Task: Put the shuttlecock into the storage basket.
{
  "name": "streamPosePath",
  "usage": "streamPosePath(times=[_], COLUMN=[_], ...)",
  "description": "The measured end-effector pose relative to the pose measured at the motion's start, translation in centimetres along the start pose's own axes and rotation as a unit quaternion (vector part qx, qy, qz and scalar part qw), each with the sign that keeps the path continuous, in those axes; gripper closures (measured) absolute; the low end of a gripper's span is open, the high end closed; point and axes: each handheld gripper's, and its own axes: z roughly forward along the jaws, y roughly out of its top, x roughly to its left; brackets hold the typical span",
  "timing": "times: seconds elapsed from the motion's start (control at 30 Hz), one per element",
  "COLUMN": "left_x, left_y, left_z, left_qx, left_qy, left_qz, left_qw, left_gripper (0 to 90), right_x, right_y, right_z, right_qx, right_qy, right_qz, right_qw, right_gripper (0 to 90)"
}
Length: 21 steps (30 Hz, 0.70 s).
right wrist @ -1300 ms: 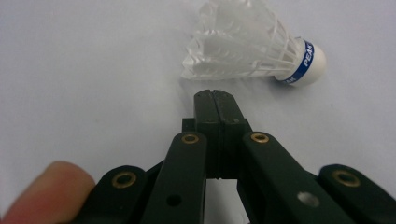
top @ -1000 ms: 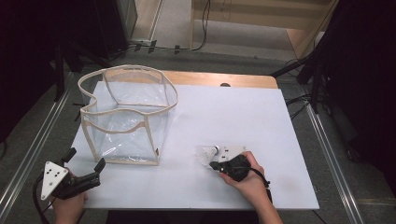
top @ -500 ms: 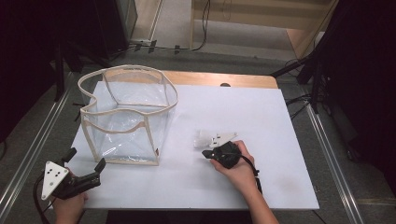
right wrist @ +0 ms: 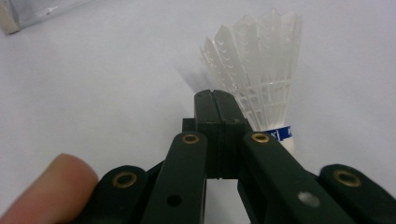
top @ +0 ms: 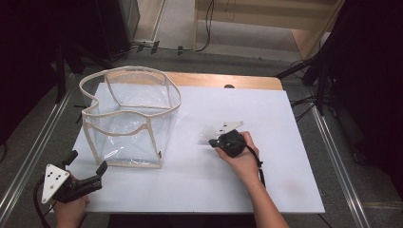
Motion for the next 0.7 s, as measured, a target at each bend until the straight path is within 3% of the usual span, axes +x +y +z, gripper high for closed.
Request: streamPosePath(times=[0.3,0.47,0.5,0.6,0.7], left_x=[0.0,0.0,0.0,0.0,0.0], left_y=[0.0,0.0,0.0,0.0,0.0], left_z=[0.0,0.0,0.0,0.0,0.0], left_qx=[0.001,0.002,0.002,0.001,0.0], left_qy=[0.001,0.001,0.001,0.0,0.0], left_qz=[0.001,0.001,0.001,0.001,0.0], left_qw=[1.0,1.0,1.0,1.0,1.0], left_gripper=[0.0,0.0,0.0,0.0,0.0], right_x=[-1.4,-1.8,-1.9,-2.0,-2.6], right_y=[-0.3,-0.4,-0.3,-0.3,-0.4], right_z=[-0.3,-0.5,-0.8,-1.2,-1.6], right_qx=[0.006,0.003,0.001,-0.003,-0.001], right_qy=[-0.02,-0.019,-0.017,-0.015,-0.002], right_qz=[0.016,0.021,0.013,0.008,0.014], right_qw=[0.9996,0.9996,0.9998,0.9998,0.9999], right_gripper=[87.3,85.9,81.1,77.7,60.4])
